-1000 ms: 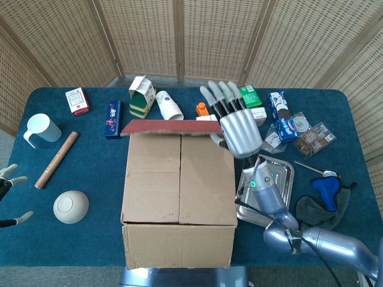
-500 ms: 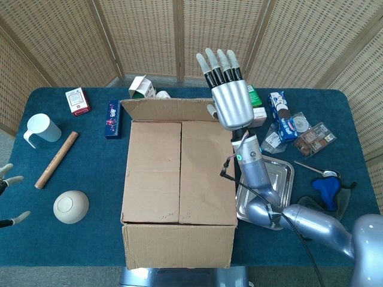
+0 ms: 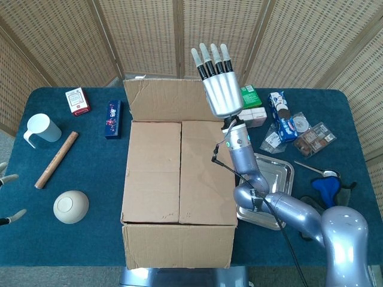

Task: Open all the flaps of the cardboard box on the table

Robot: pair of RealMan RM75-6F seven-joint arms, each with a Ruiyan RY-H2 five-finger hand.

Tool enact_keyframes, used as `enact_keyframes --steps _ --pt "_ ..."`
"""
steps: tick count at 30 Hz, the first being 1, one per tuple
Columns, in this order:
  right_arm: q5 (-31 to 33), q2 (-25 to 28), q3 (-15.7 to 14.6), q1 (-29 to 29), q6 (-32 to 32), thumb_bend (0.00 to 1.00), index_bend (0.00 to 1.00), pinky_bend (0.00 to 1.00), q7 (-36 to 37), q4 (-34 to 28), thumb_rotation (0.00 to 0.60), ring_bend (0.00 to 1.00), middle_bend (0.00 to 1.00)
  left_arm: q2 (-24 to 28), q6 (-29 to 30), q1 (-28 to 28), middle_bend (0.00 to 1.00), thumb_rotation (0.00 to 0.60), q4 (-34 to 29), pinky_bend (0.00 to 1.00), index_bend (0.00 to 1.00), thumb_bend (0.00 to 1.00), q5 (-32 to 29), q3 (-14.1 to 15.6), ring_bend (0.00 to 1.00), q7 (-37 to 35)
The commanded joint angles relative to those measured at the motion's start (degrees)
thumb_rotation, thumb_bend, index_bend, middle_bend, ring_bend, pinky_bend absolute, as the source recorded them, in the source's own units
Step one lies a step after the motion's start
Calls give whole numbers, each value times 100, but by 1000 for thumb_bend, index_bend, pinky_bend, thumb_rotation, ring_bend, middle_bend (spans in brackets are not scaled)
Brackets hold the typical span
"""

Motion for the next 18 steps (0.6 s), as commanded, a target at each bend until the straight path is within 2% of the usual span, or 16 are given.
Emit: enact_keyframes --steps 1,9,18 --pt "75 -183 -80 160 -107 6 0 101 -51 472 600 0 0 -11 -24 -7 0 600 6 196 209 390 -3 -1 83 7" --pt "148 -497 -154 320 29 0 0 100 -253 1172 600 0 0 -26 -77 -13 0 600 6 196 207 391 0 3 87 34" --pt "160 -352 -83 282 325 0 0 100 -183 1032 600 0 0 -40 -127 -21 0 600 22 196 207 391 17 16 91 8"
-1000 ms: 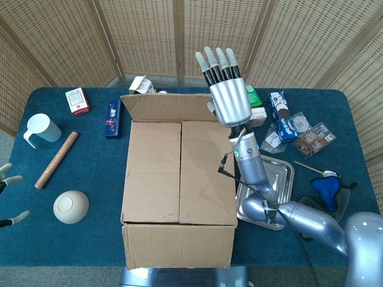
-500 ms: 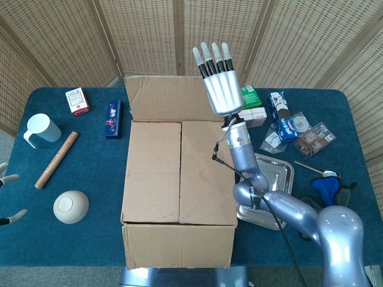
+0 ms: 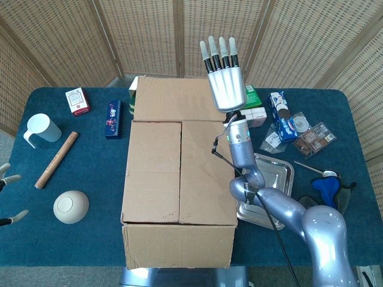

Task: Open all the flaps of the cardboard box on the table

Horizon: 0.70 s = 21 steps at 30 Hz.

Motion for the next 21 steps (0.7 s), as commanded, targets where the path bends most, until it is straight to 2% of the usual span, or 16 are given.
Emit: enact_keyframes --steps 1,7,13,17,21 --pt "24 129 12 -73 51 0 0 100 8 -185 600 0 0 -1 2 -2 0 600 -5 196 207 391 13 4 91 -1" --pt "-18 673 -148 -524 144 0 0 80 120 -885 600 0 0 13 26 -10 0 600 -44 196 208 391 70 19 91 0" --pt "8 1527 -273 -1249 289 0 0 47 469 -1976 600 0 0 57 130 -4 0 600 -112 196 207 391 145 23 91 -6" --pt "-191 2359 -518 -1858 348 0 0 98 847 -2988 600 0 0 84 160 -18 0 600 -168 196 207 391 209 42 91 -7" --pt "-496 2898 -785 -2351 516 0 0 120 1278 -3557 600 0 0 91 182 -34 0 600 -221 196 207 392 265 59 91 9"
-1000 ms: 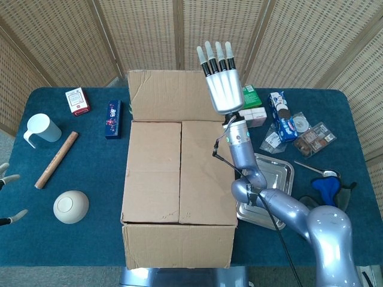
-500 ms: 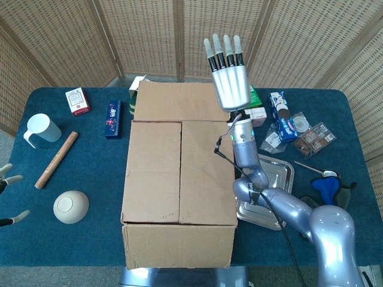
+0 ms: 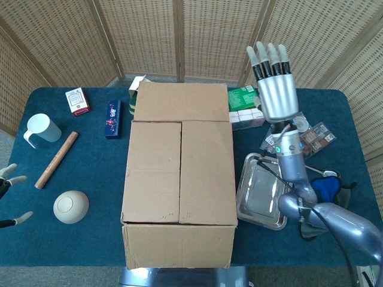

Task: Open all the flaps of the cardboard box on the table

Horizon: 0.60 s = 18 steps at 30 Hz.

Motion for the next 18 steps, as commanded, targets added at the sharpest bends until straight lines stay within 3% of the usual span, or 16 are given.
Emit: enact_keyframes --steps 1,9,18 --pt "-366 673 -366 -641 206 0 0 124 561 -673 600 0 0 6 11 -10 0 600 -30 196 207 391 25 9 91 8" --pt "-856 1339 -802 -1272 289 0 0 126 1343 -1235 600 0 0 1 -5 -40 0 600 -91 196 207 392 73 36 91 66" --pt "-1324 1784 -1168 -1518 144 0 0 127 1267 -1788 600 0 0 -10 -15 -61 0 600 -129 196 207 391 125 76 91 161"
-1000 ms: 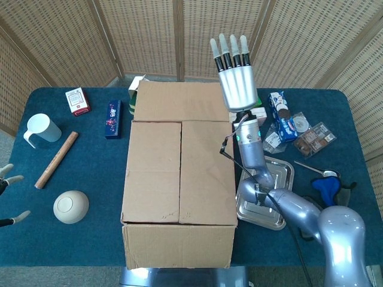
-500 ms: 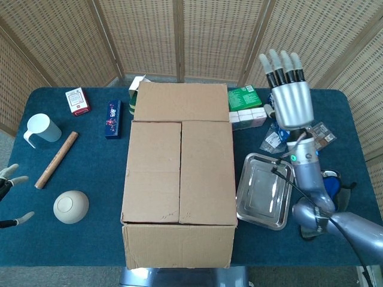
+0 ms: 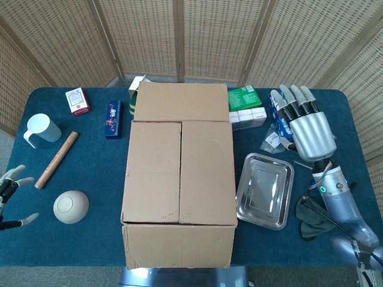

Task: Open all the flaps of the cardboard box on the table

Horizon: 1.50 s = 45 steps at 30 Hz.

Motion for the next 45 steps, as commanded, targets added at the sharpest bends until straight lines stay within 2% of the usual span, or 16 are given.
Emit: enact_keyframes --steps 1,11,17,25,33,40,45 --pt "-161 135 -206 -171 -46 0 0 128 7 -154 600 0 0 9 11 0 0 600 -12 196 207 391 3 1 92 4" --pt "-642 419 -959 -1157 486 0 0 128 498 -382 600 0 0 87 98 -107 0 600 -72 196 207 391 59 -87 91 -64" --pt "-823 378 -1178 -1670 937 0 0 128 850 -82 600 0 0 282 18 -466 0 600 -218 204 207 391 327 -181 92 47" --pt "-739 280 -1268 -2296 1444 0 0 126 1489 156 600 0 0 427 -306 -1211 0 600 -615 227 188 391 673 -432 99 331" --pt "-735 344 -1201 -2609 1674 0 0 124 1979 132 600 0 0 318 -622 -2011 0 600 -1146 210 84 391 799 -873 69 824" --pt "-756 322 -1154 -2784 1753 0 0 124 2293 222 600 0 0 44 -1255 -2731 0 600 -1485 216 62 390 860 -1086 61 1449" --pt "-786 349 -1124 -2813 1728 0 0 124 2356 257 600 0 0 -180 -1597 -3053 0 600 -1558 197 21 392 771 -1191 1 1829"
